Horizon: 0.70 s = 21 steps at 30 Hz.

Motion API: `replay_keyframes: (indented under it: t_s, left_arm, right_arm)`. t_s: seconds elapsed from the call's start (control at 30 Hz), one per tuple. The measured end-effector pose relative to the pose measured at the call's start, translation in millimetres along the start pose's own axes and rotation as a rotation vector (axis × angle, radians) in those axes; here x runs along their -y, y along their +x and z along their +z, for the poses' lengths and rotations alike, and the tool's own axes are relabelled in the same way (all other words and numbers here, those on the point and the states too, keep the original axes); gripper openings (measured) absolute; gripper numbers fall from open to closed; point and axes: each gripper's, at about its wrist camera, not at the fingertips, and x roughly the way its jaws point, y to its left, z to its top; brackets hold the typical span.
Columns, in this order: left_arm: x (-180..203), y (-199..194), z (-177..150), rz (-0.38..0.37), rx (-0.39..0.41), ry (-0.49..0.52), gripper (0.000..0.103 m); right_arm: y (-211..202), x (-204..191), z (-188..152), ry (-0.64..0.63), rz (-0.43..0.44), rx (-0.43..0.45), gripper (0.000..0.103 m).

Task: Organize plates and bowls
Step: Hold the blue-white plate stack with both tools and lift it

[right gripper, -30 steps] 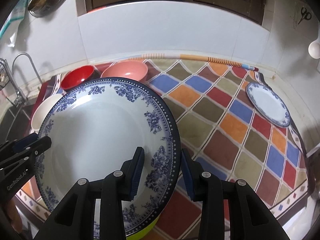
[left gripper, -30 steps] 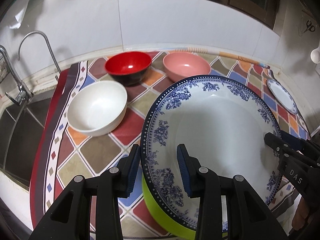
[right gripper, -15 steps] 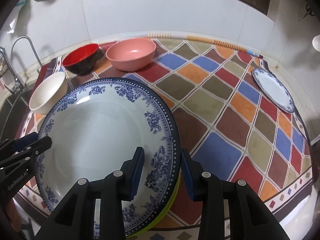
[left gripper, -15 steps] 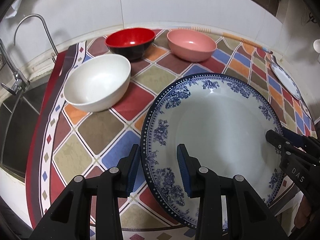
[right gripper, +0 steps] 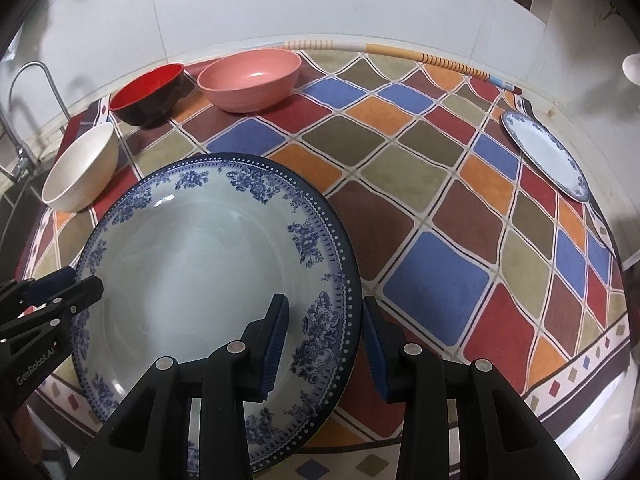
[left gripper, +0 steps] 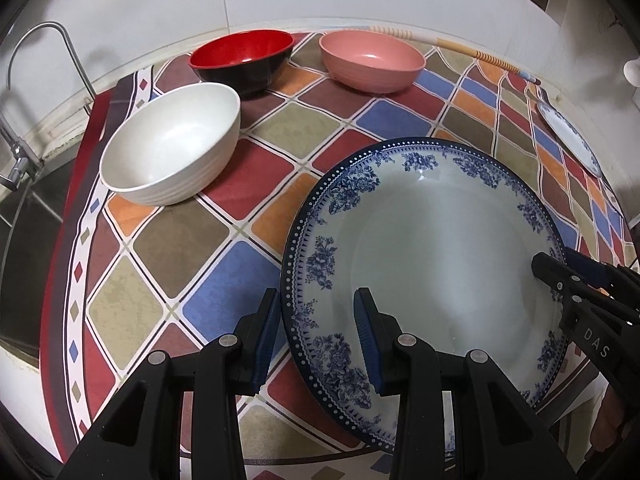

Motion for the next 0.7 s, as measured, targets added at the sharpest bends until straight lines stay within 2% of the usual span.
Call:
replay_keyframes:
  t_s: [0.57, 0.7]
  left_arm:
    - [2.0, 4.9, 1.7, -0.001, -0.009, 0.012, 0.038]
    - [4.1, 5.6, 2.3, -0.004, -0.010, 0.015, 0.043]
  right_arm:
    - [9.3, 0.7, -1.9, 0.029, -0.001, -0.035, 0.038]
    - [11.1, 0.1, -2.3, 0.023, -0.005, -0.040, 0.038]
